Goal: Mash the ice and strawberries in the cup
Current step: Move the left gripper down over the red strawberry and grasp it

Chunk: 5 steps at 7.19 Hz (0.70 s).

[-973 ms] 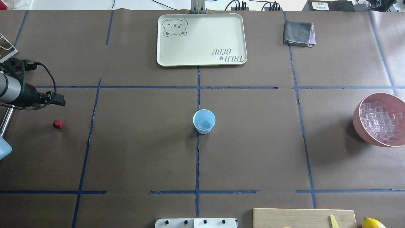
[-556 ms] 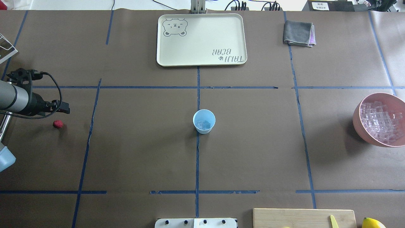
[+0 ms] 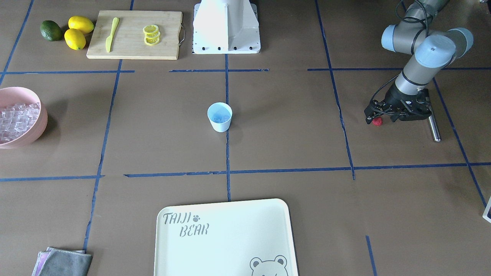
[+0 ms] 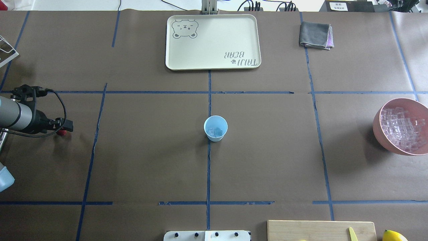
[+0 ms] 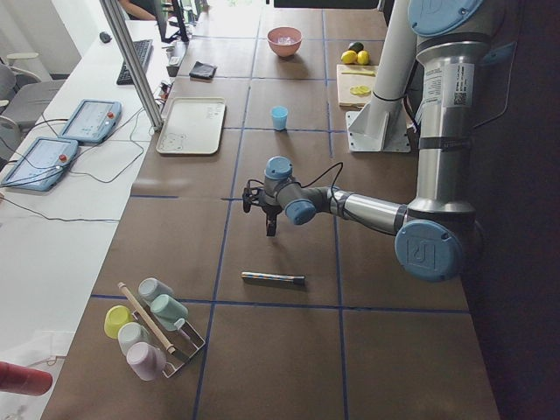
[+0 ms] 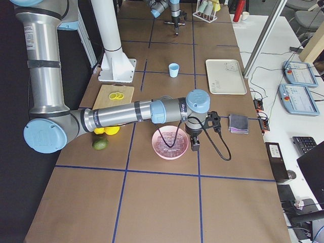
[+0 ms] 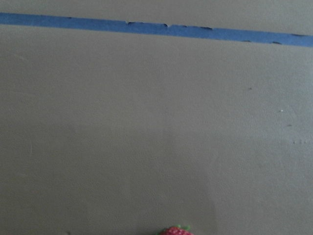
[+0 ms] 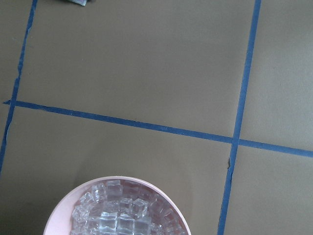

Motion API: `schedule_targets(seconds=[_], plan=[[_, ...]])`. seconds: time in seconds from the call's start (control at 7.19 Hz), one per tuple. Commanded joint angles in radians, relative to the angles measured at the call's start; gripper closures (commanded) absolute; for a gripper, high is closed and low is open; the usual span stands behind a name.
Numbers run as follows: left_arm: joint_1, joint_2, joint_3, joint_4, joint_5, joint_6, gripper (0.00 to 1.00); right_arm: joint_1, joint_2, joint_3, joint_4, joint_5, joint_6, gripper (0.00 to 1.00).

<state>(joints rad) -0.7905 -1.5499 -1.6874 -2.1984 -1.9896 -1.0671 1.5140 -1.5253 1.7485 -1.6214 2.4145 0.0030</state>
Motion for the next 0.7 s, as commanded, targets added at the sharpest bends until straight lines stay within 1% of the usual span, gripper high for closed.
schedule_targets(seconds=[0.0,0.14,0.28,0.42,0.56], plan=[[0.002,-0.007,0.006,0.000,0.000,-0.001,0.07,0.000,0.002,0.000,0.000,0.000,0.000,0.01],[0.004,-0.009,0.008,0.000,0.000,-0.001,0.15,0.000,0.002,0.000,0.000,0.000,0.000,0.01],[0.004,-0.009,0.011,0.000,0.000,-0.001,0.32,0.000,0.004,0.000,0.000,0.000,0.000,0.01],[0.004,-0.009,0.011,0.002,0.000,0.004,0.62,0.000,0.005,0.000,0.000,0.000,0.000,0.01],[0.002,-0.009,0.009,0.002,0.000,0.006,0.81,0.000,0.007,0.002,0.000,0.000,0.000,0.01]])
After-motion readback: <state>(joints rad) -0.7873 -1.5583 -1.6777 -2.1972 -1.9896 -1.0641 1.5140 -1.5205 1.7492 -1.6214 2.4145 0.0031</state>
